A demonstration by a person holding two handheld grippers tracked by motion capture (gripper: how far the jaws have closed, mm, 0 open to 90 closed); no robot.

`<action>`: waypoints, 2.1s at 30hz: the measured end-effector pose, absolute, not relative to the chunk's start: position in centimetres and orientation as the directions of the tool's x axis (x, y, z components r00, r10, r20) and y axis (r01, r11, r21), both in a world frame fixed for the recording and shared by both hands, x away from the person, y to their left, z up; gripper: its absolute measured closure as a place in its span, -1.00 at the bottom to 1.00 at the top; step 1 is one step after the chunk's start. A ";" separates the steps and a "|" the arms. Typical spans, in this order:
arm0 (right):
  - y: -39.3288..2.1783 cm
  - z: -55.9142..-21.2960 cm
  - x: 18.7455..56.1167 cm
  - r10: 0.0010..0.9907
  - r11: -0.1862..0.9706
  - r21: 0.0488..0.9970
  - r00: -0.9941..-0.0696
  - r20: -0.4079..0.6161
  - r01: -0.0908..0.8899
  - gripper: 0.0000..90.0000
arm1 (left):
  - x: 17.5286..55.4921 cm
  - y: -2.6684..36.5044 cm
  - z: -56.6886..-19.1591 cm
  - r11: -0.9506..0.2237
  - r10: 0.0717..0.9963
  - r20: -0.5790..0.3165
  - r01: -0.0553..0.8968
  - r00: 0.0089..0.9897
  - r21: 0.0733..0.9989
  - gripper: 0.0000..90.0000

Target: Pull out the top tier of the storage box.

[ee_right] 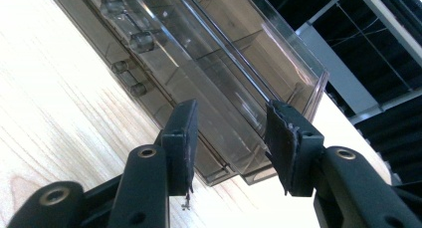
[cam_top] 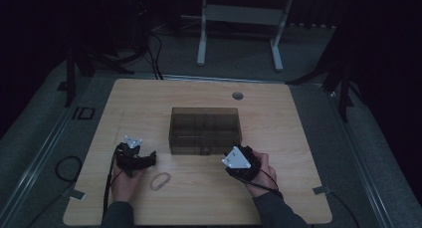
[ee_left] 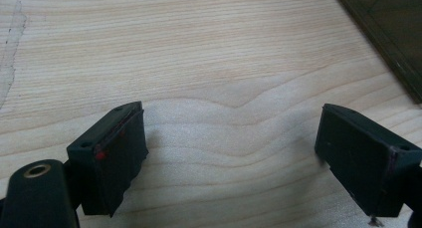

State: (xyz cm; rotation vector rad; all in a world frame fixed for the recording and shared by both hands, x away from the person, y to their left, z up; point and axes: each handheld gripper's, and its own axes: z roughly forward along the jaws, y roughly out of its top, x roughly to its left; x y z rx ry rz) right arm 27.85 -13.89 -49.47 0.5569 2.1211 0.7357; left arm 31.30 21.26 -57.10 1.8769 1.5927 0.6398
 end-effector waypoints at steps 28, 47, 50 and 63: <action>-17.0 -49.4 29.2 0.694 0.607 0.763 -0.616 -0.373 0.221 0.24 | 31.3 21.3 -57.1 -0.110 0.986 -0.014 0.702 0.168 0.703 -0.71; -18.4 -50.1 30.1 0.716 0.530 0.800 -0.654 -0.244 0.282 0.35 | 31.5 21.3 -57.0 -0.118 0.983 -0.015 0.702 0.181 0.702 -0.65; -18.6 -50.3 30.3 0.719 0.524 0.799 -0.656 -0.231 0.294 0.38 | 31.3 21.3 -56.8 -0.102 0.987 -0.017 0.707 0.159 0.700 -0.46; -18.6 -50.7 30.3 0.723 0.520 0.797 -0.655 -0.220 0.307 0.44 | 30.6 21.1 -56.0 -0.123 0.976 -0.041 0.692 0.215 0.711 -0.02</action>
